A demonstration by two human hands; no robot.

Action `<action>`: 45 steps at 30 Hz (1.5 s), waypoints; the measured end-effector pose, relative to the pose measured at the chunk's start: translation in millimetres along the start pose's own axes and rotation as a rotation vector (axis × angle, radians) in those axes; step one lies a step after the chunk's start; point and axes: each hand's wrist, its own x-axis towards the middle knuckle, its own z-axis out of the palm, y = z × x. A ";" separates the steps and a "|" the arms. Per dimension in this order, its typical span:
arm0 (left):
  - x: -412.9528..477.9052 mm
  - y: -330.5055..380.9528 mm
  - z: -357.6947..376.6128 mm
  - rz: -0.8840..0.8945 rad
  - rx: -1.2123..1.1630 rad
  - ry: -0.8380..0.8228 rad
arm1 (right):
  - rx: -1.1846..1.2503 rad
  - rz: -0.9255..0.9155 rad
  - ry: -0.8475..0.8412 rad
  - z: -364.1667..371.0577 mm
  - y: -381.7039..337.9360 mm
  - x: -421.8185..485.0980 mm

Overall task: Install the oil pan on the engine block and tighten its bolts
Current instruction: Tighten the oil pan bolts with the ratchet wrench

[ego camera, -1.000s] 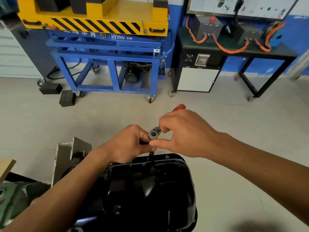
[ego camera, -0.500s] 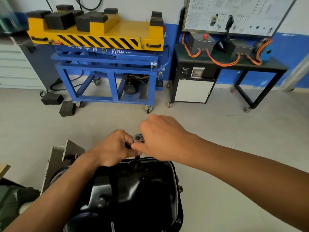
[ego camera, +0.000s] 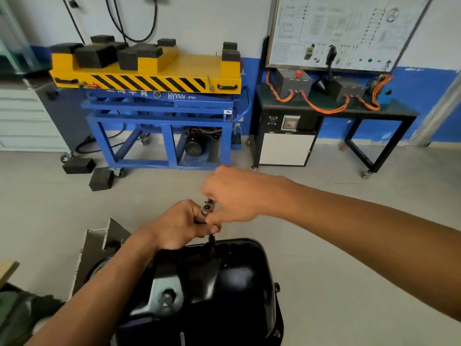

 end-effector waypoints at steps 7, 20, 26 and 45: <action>3.7 -2.4 -0.7 0.025 0.019 -0.064 | 0.077 -0.090 -0.009 -0.3 16.5 -3.1; 6.3 -9.8 3.9 0.003 0.035 0.080 | 0.008 0.116 -0.001 12.3 -12.2 4.2; 8.4 -10.9 3.7 0.004 0.017 0.046 | -0.168 -0.038 -0.127 -8.2 -8.1 14.3; 8.4 -10.6 4.2 -0.012 0.022 0.039 | -0.194 0.068 -0.100 0.5 -16.5 11.7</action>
